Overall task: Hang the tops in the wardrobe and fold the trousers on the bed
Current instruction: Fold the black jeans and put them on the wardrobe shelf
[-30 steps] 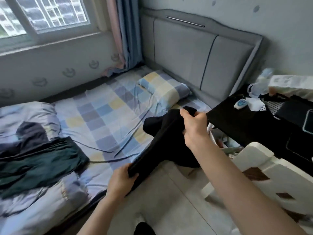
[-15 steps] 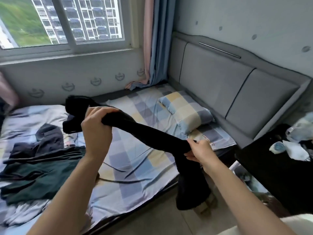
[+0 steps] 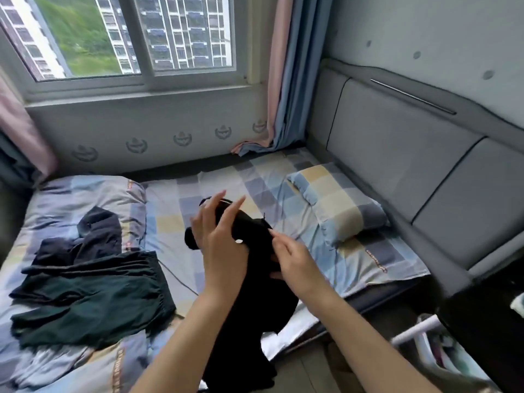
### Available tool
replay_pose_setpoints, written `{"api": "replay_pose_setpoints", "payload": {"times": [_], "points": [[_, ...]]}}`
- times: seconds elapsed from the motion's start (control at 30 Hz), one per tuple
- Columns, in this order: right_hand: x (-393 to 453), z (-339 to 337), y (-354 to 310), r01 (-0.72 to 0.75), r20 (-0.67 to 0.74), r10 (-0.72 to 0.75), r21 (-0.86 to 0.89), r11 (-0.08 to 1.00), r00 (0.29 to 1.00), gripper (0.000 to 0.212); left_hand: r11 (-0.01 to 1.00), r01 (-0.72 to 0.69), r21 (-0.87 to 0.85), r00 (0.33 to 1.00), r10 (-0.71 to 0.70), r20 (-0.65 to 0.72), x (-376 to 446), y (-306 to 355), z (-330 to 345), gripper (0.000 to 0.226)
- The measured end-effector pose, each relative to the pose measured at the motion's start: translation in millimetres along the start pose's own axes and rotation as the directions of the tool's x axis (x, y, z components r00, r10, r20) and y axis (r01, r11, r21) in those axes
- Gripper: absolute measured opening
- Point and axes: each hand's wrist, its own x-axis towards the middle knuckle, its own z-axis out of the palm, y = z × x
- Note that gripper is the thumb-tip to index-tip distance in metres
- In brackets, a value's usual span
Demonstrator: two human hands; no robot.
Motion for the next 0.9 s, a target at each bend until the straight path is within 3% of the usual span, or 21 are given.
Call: {"api": "replay_pose_setpoints", "payload": {"times": [0.07,0.13,0.27,0.33,0.4,0.43,0.5,0.53,0.57,0.63,0.7,0.73,0.83,0.9], "points": [[8.3,5.1,9.1,-0.020,0.030,0.018,0.057,0.998,0.999,0.032,0.967,0.252,-0.044,0.964,-0.255,-0.078,-2.7,0.1,11.4,0.089],[16.1,7.2,17.7,-0.048,0.031,0.045,0.077,0.996,0.998,0.029,0.924,0.381,-0.040,0.915,-0.383,-0.129,-7.5,-2.4,20.6,0.100],[30.4,0.0,24.9,-0.121,0.167,0.095,0.153,0.981,0.981,0.053,0.915,0.404,0.011,0.891,-0.391,-0.231,-1.8,-4.7,30.2,0.116],[39.5,-4.8,26.0,-0.076,0.183,0.060,0.080,0.994,0.981,0.040,0.921,0.389,0.034,0.889,-0.365,-0.277,4.4,-1.7,37.3,0.119],[48.1,-6.4,26.1,0.010,0.127,-0.010,-0.002,1.000,0.992,0.024,0.874,0.481,-0.069,0.831,-0.479,-0.284,8.6,-1.9,44.0,0.121],[50.8,-5.5,26.8,0.053,0.093,-0.050,-0.032,0.998,0.994,0.027,0.814,0.560,-0.155,0.771,-0.581,-0.261,9.5,-3.8,47.4,0.122],[53.6,-4.5,28.9,0.120,0.050,-0.116,-0.086,0.989,0.992,0.037,0.585,0.736,-0.340,0.595,-0.799,-0.089,8.3,-6.3,56.0,0.114],[55.5,-5.5,28.2,0.134,0.055,-0.128,-0.115,0.984,0.990,0.039,0.462,0.784,-0.414,0.521,-0.852,0.037,5.4,-7.2,60.8,0.101],[58.7,-6.9,27.0,0.129,0.076,-0.120,-0.128,0.983,0.990,0.037,0.392,0.798,-0.458,0.498,-0.856,0.135,1.3,-7.9,64.6,0.083],[66.0,-12.0,22.6,0.043,0.151,-0.036,-0.044,0.998,0.988,0.027,0.439,0.770,-0.464,0.563,-0.809,0.170,-6.1,-8.3,66.7,0.047],[72.1,-16.6,17.6,-0.099,0.243,0.078,0.078,0.992,0.967,0.032,0.511,0.713,-0.480,0.646,-0.745,0.167,-10.5,-9.5,64.9,0.041],[74.8,-18.8,15.7,-0.103,0.273,0.078,0.078,0.992,0.959,0.039,0.511,0.688,-0.514,0.676,-0.709,0.200,-12.4,-9.4,63.6,0.044],[77.5,-18.4,10.9,0.097,0.277,-0.055,-0.141,0.985,0.959,0.026,0.494,0.620,-0.610,0.750,-0.600,0.276,-16.4,-4.4,61.3,0.037],[77.3,-14.5,8.3,0.157,0.253,-0.103,-0.203,0.966,0.962,0.010,0.546,0.597,-0.587,0.770,-0.596,0.228,-18.5,-2.9,61.8,0.023]]}}
